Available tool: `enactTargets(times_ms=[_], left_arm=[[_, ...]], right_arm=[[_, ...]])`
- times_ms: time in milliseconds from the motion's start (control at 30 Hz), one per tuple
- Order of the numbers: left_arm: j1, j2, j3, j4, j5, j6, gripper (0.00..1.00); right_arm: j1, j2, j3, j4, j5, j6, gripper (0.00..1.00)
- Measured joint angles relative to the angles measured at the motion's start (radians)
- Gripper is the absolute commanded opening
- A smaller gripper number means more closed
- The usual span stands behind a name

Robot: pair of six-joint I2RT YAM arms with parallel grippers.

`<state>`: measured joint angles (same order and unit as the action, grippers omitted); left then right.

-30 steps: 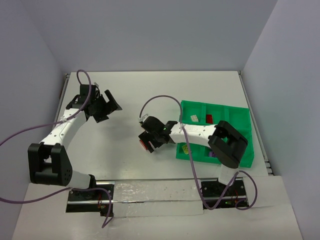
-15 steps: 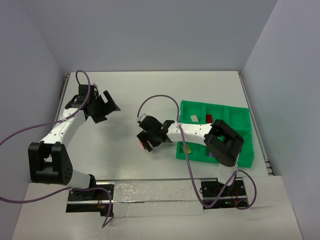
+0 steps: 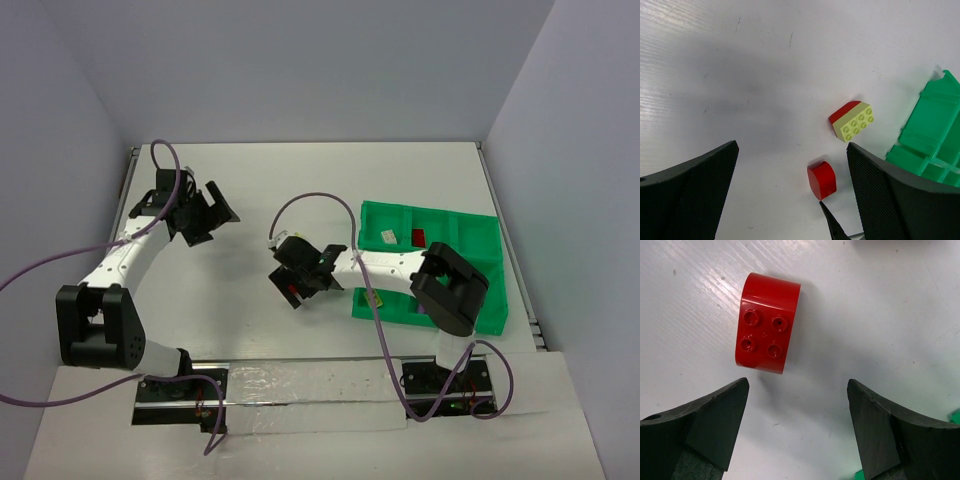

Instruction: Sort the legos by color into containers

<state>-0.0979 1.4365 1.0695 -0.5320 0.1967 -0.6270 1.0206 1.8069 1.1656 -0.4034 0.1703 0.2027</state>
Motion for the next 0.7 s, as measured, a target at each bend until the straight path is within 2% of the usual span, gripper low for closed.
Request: enactTargets(times_ms=[433, 567, 700], left_arm=[[0.002, -0.032, 0.0, 0.0, -0.002, 0.011, 0.96], [0.004, -0.032, 0.0, -0.002, -0.003, 0.015, 0.96], [0.009, -0.032, 0.0, -0.004, -0.005, 0.019, 0.96]], right_arm=[[0.031, 0.049, 0.129, 0.018, -0.005, 0.024, 0.83], [0.035, 0.109, 0.182, 0.014, 0.008, 0.045, 0.79], [0.036, 0.144, 0.189, -0.002, 0.021, 0.06, 0.66]])
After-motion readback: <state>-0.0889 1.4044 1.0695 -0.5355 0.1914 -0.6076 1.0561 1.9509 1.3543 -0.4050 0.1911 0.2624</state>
